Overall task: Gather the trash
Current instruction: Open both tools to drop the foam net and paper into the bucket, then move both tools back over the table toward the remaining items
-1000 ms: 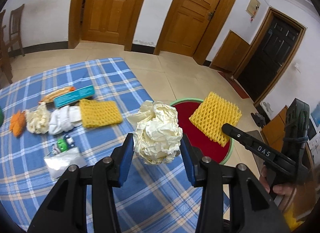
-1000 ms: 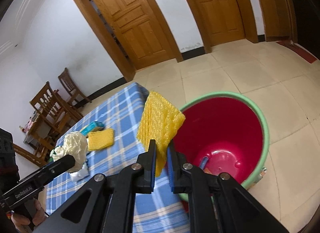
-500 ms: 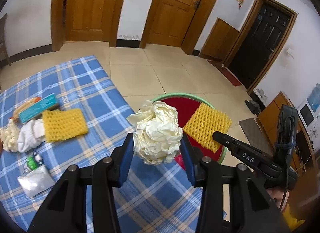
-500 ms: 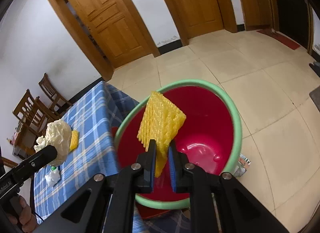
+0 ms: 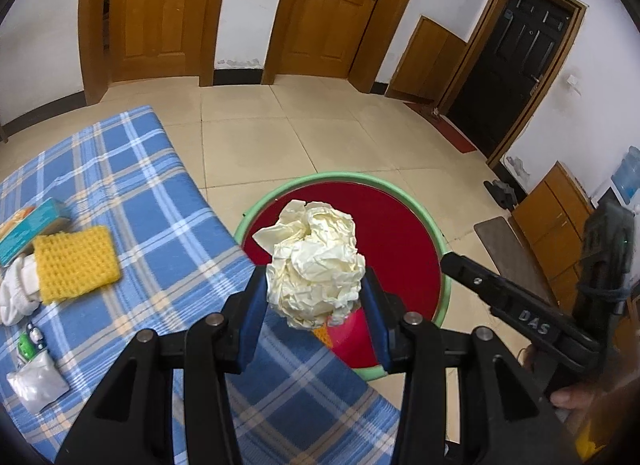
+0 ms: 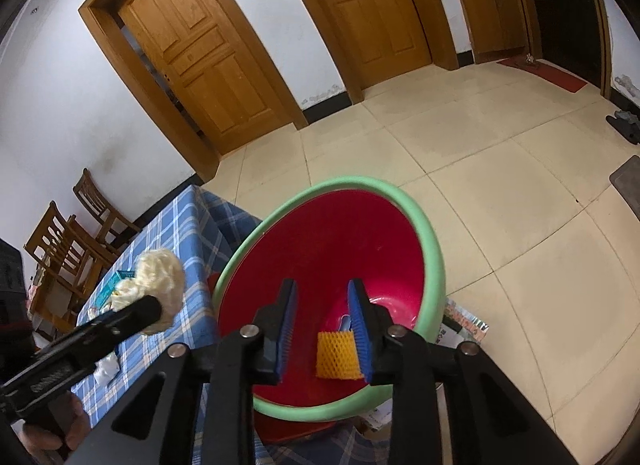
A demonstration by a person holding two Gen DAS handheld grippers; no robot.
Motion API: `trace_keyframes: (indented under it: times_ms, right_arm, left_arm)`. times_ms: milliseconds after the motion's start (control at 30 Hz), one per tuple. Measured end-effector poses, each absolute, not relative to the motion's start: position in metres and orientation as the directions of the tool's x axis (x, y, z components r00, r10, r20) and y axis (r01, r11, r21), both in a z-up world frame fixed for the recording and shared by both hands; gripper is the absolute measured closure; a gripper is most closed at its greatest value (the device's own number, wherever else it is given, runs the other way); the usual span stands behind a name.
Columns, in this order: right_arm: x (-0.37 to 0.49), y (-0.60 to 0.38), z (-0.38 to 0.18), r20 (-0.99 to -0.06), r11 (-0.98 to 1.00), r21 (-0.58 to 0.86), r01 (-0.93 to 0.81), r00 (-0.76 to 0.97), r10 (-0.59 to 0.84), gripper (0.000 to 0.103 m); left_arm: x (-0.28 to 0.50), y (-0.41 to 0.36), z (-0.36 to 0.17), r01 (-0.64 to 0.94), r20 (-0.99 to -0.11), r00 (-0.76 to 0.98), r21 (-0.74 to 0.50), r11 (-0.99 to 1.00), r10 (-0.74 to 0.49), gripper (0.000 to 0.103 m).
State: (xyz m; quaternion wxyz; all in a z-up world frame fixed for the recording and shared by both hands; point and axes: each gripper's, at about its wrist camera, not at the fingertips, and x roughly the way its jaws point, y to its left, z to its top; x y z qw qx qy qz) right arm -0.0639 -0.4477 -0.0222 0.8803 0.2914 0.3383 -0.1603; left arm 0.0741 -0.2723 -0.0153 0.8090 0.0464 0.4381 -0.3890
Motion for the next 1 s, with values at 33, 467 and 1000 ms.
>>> trace_keyframes:
  times_ms: [33,467,1000]
  right_arm:
    - [-0.065,-0.449,-0.022,-0.687,0.777,0.406,0.481,0.722,-0.087,0.073]
    - [-0.073,-0.459,-0.019,-0.673,0.752,0.430,0.500,0.733,-0.103,0.066]
    - [-0.059,-0.436,-0.010,-0.676,0.796,0.422,0.433,0.736,-0.041,0.046]
  left_arm:
    - [0.075,-0.276,-0.017,0.674,-0.748,0.310,-0.263,0.691,-0.587,0.057]
    - [0.070,-0.302,-0.024,0.704,-0.759,0.274,-0.260,0.661,-0.590,0.042]
    - [0.076,-0.250,0.001,0.638,-0.744,0.360,-0.245,0.731,-0.563,0.041]
